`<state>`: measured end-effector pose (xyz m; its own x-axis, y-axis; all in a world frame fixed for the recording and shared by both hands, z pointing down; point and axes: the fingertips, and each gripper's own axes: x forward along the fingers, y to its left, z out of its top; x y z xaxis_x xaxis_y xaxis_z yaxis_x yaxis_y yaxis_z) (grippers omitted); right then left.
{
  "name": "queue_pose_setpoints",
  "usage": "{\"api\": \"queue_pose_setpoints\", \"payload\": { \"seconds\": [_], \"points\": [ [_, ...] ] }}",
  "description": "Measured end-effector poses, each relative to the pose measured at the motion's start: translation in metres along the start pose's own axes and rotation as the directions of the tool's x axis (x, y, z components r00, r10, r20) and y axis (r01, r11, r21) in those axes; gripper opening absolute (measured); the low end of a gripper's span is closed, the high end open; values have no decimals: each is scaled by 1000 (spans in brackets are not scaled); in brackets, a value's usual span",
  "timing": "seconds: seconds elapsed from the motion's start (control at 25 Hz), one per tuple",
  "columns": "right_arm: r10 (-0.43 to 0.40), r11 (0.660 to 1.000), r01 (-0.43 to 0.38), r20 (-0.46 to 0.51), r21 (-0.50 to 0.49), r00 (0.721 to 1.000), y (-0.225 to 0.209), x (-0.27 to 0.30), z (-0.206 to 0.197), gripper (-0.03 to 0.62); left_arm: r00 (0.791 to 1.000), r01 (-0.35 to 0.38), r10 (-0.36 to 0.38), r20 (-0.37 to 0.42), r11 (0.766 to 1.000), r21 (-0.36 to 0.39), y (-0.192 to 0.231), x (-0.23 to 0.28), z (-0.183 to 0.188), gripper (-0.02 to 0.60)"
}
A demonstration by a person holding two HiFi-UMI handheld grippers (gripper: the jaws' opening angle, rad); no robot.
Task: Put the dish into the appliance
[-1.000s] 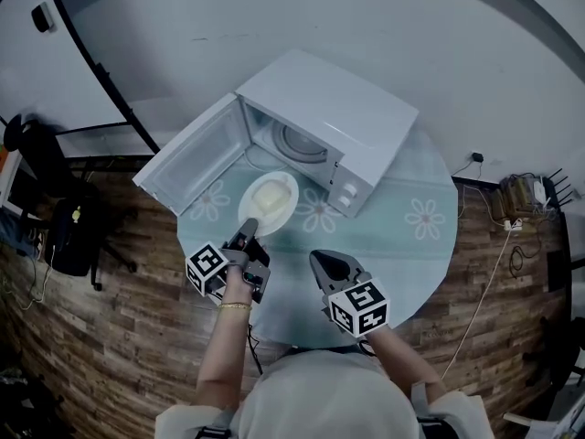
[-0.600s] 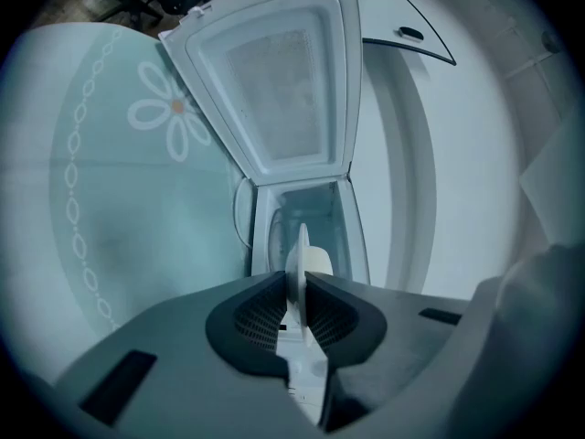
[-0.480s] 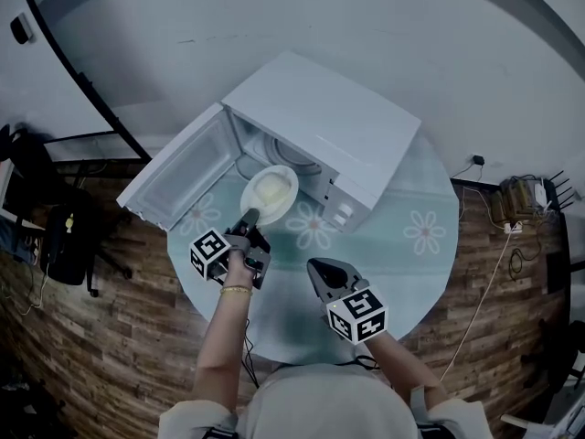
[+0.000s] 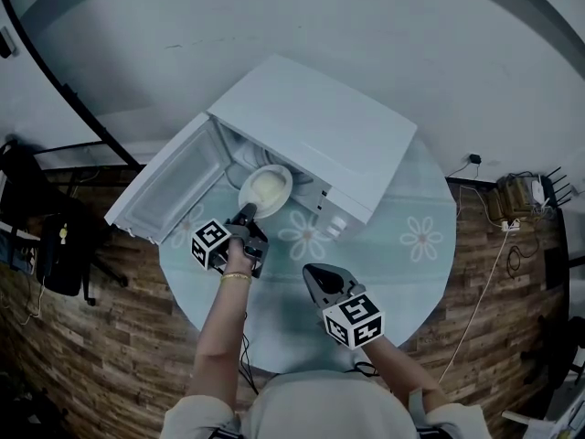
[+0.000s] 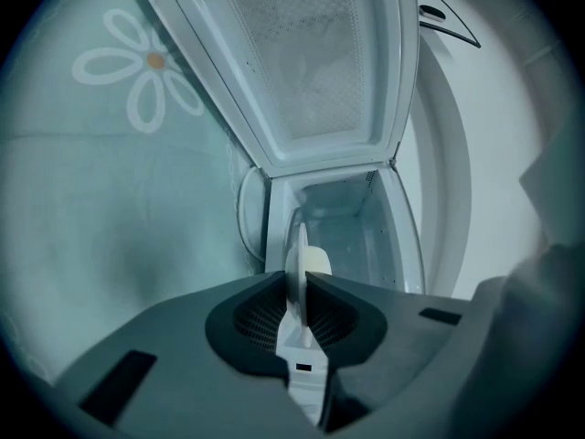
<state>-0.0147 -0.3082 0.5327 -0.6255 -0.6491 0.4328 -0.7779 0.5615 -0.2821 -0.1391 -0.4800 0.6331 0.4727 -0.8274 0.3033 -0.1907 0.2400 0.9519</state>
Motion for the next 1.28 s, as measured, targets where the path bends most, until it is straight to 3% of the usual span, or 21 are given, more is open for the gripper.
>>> {"api": "queue_pose_setpoints", "payload": {
  "seconds": [1.28],
  "points": [
    [-27,998,28,-19,48,999,-27,14,-6,5,998,-55,55,-5,998,29,-4,97,8,48]
  ]
}}
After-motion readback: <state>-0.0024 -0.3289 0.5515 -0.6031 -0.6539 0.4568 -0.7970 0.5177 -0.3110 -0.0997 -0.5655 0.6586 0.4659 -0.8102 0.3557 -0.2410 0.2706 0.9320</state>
